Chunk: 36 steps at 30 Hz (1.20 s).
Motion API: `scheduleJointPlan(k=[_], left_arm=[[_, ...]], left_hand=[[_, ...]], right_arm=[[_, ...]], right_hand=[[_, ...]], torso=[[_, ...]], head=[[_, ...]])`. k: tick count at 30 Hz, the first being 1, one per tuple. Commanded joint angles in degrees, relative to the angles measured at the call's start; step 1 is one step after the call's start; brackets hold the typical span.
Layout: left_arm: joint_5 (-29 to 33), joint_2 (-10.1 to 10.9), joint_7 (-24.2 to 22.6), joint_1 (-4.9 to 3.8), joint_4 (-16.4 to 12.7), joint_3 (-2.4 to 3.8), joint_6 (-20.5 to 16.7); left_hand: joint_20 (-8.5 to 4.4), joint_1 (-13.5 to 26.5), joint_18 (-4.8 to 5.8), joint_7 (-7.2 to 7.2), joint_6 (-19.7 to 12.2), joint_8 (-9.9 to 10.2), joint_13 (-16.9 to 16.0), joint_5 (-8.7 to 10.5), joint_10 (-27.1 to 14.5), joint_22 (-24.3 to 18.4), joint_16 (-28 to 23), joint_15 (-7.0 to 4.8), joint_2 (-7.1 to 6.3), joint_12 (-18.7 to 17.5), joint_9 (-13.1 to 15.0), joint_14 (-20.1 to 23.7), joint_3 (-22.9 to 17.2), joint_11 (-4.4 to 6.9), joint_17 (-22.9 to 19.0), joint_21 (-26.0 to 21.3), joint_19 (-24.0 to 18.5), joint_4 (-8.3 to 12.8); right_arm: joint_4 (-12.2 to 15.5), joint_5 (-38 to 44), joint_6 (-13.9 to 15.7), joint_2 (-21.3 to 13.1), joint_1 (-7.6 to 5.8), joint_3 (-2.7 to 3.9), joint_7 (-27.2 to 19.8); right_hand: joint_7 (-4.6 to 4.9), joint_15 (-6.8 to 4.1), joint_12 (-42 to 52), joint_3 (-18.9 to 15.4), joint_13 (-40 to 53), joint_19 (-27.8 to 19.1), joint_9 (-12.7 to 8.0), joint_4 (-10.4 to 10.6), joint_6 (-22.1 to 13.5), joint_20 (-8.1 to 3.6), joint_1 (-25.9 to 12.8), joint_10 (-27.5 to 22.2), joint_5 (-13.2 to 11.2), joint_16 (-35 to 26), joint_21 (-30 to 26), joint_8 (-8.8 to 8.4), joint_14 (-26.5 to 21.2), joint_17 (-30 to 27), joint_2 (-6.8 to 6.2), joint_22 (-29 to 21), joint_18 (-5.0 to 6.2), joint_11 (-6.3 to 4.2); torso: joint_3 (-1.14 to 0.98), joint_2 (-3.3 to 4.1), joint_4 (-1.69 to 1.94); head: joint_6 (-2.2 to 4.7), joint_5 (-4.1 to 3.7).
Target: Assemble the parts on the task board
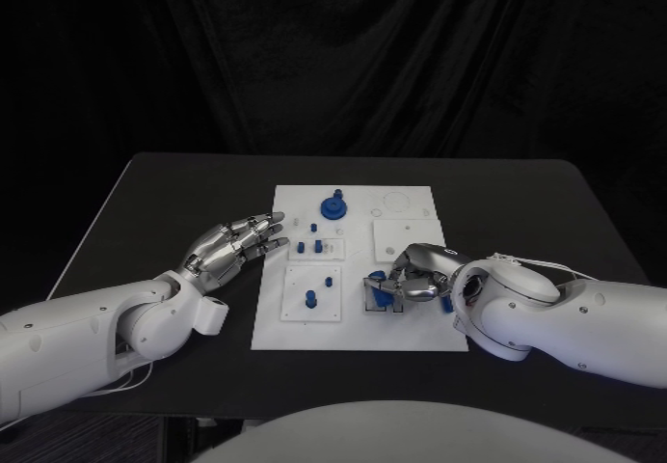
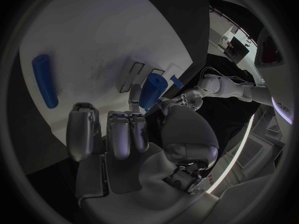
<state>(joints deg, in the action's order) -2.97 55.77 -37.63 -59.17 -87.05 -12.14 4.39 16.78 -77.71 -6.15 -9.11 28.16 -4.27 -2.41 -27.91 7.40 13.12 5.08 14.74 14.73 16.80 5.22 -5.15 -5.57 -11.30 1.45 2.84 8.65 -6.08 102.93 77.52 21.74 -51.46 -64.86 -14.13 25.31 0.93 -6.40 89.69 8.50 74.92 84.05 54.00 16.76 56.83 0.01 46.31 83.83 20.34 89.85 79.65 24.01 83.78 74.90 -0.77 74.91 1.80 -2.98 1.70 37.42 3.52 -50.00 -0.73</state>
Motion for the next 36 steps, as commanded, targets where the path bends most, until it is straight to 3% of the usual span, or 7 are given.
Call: scheduleJointPlan(k=[1,8,18,25,26,28,36], left_arm=[[0.0,-0.2,-0.7,0.12,-0.1,0.04,1.1],[0.0,-0.2,-0.6,0.14,0.1,0.04,1.2],[0.0,-0.1,-0.6,0.17,0.3,0.04,1.2],[0.0,0.0,-0.6,0.19,0.2,0.04,1.2],[0.0,0.1,-0.6,0.19,0.2,0.04,1.2],[0.0,0.1,-0.6,0.20,0.2,0.04,1.1],[0.0,0.2,-0.6,0.21,0.3,0.04,1.1]], left_hand=[[0.09,0.4,0.92,-0.93,0.0,-0.2,0.0,-0.27,0.0,0.0,0.3,0.18,-0.09,0.0,0.0,-0.3,-0.3,-0.23,0.1,0.1,0.2,0.0],[0.09,0.4,0.93,-0.94,0.0,-0.1,0.0,-0.28,0.0,0.0,0.3,0.19,-0.08,0.0,0.0,-0.3,-0.4,-0.23,0.1,0.1,0.3,0.0],[0.09,0.4,0.93,-0.94,0.0,-0.1,0.0,-0.28,0.0,0.0,0.3,0.19,-0.08,0.0,0.0,-0.3,-0.4,-0.23,0.1,0.1,0.3,0.0],[0.09,0.5,0.95,-0.96,0.1,-0.2,0.0,-0.28,0.0,0.0,0.4,0.20,-0.08,0.0,0.0,-0.3,-0.5,-0.24,0.1,0.1,0.3,-0.1],[0.09,0.5,0.95,-0.96,0.1,-0.2,0.0,-0.28,0.0,0.0,0.4,0.20,-0.08,0.0,0.0,-0.3,-0.5,-0.24,0.1,0.1,0.3,-0.1],[0.09,0.5,0.95,-0.96,0.1,-0.2,0.0,-0.28,0.0,0.0,0.4,0.20,-0.08,0.0,0.0,-0.3,-0.5,-0.24,0.1,0.1,0.3,-0.1],[0.09,0.5,0.96,-0.96,0.1,-0.2,0.0,-0.28,0.0,0.0,0.4,0.21,-0.09,0.1,0.0,-0.3,-0.6,-0.24,0.1,0.1,0.3,-0.1]], right_arm=[[0.1,-0.1,1.2,0.0,0.09,0.04,-0.1],[0.2,-0.5,1.8,-0.2,0.09,0.04,-0.6],[0.9,-2.1,3.0,-1.0,0.09,0.04,-3.0],[2.3,-2.7,4.7,-2.6,0.09,0.02,-5.4],[2.4,-2.7,4.8,-2.8,0.08,0.02,-5.6],[2.7,-2.7,4.7,-3.3,0.08,0.01,-5.9],[3.5,-2.8,1.8,-3.9,0.08,-0.02,-5.1]], right_hand=[[0.19,0.21,0.3,-0.6,15.1,3.6,0.1,0.0,0.2,0.01,-0.8,6.2,-0.4,-0.3,-0.3,-0.26,5.9,13.5,0.00,11.8,0.59,0.22],[0.20,0.23,0.3,-2.4,15.1,3.6,0.5,0.0,0.4,0.03,-2.2,6.2,-3.3,-0.3,-0.4,-0.63,5.9,13.5,0.61,11.8,0.60,0.24],[0.16,0.22,0.3,-2.4,15.1,3.6,0.6,-0.2,0.5,0.02,-1.6,6.2,-2.9,-0.3,-0.3,-0.64,5.9,13.6,0.96,11.8,0.59,0.21],[0.05,0.11,0.3,-2.7,15.1,3.7,1.5,-1.4,0.5,-0.07,3.7,6.2,0.0,-0.2,-0.2,-0.96,6.0,13.8,0.53,11.9,0.54,0.10],[0.03,0.09,0.3,-2.5,15.1,3.7,1.8,-2.5,0.2,-0.10,6.0,6.2,1.7,-0.2,0.0,-1.08,6.0,13.9,0.12,12.0,0.51,0.08],[0.05,0.09,0.3,-2.5,15.1,3.7,2.1,-3.5,-0.1,-0.10,7.9,6.2,2.4,-0.2,-0.2,-1.15,6.0,13.8,-0.29,11.9,0.54,0.10],[0.07,0.13,0.3,-3.1,15.1,3.6,4.0,-5.3,-0.5,-0.07,11.0,6.2,1.8,-0.3,-0.6,-0.35,5.9,13.5,-1.06,11.8,0.63,0.13]], torso=[[-0.03,0.00,-0.01],[0.00,-0.03,-0.02],[-0.05,-0.02,-0.14],[-0.06,-0.05,-0.07],[-0.06,-0.04,-0.05],[-0.05,-0.04,-0.03],[0.00,-0.01,-0.03]], head=[[0.00,-0.02],[0.00,0.00],[0.00,0.28],[0.00,0.43],[0.00,0.43],[0.00,0.35],[0.00,0.18]])
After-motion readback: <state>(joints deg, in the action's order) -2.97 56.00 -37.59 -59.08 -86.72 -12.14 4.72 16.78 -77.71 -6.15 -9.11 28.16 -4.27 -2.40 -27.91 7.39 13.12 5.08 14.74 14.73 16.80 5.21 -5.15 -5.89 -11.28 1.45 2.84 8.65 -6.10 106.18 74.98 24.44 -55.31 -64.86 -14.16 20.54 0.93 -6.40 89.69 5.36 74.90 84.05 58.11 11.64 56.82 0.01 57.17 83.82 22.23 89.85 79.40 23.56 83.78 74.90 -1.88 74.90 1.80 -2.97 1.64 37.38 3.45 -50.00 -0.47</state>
